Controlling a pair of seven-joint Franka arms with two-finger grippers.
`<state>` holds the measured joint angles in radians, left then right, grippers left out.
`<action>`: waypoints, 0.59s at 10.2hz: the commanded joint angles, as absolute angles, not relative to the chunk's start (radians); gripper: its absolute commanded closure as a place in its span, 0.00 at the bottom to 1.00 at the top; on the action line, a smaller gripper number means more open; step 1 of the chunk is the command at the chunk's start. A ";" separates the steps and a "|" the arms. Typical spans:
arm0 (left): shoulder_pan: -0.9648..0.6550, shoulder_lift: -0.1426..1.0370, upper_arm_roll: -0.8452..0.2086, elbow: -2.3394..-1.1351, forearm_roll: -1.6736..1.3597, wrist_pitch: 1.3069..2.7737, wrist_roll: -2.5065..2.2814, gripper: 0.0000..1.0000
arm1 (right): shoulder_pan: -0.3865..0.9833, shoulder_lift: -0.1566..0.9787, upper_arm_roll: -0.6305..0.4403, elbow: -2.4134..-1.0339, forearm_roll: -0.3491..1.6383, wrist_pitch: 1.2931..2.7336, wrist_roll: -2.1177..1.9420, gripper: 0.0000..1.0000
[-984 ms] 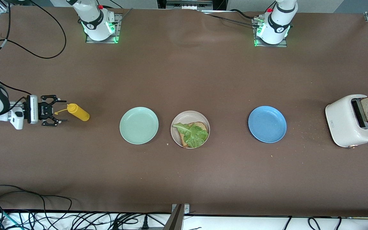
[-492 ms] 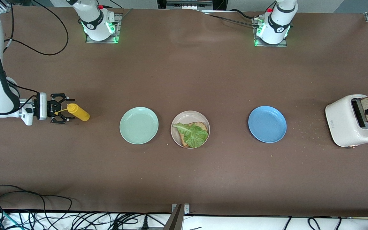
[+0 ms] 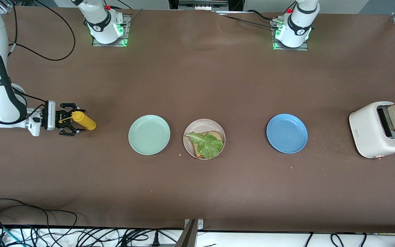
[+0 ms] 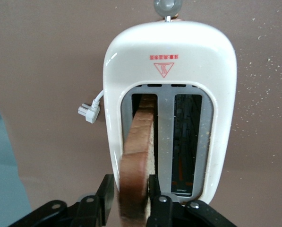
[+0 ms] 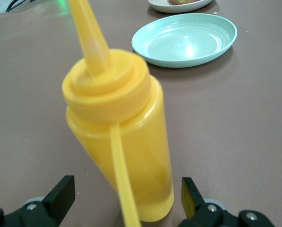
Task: Make sandwich on beige plate with both arms
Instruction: 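Grasp the yellow mustard bottle with the right gripper, then lift the mustard bottle upright with the right gripper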
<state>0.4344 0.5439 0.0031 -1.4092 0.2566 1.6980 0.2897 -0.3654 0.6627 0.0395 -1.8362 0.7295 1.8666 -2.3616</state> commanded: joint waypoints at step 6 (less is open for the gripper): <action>0.460 0.520 -0.008 -1.419 0.273 1.687 0.261 1.00 | -0.322 0.640 0.074 -1.870 0.821 1.957 -2.441 1.00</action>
<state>0.4575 0.5421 -0.0027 -1.4089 0.2593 1.6981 0.2789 -0.3400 0.6622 0.0603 -1.8580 0.7961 1.9237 -2.4200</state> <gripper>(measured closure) 0.907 0.626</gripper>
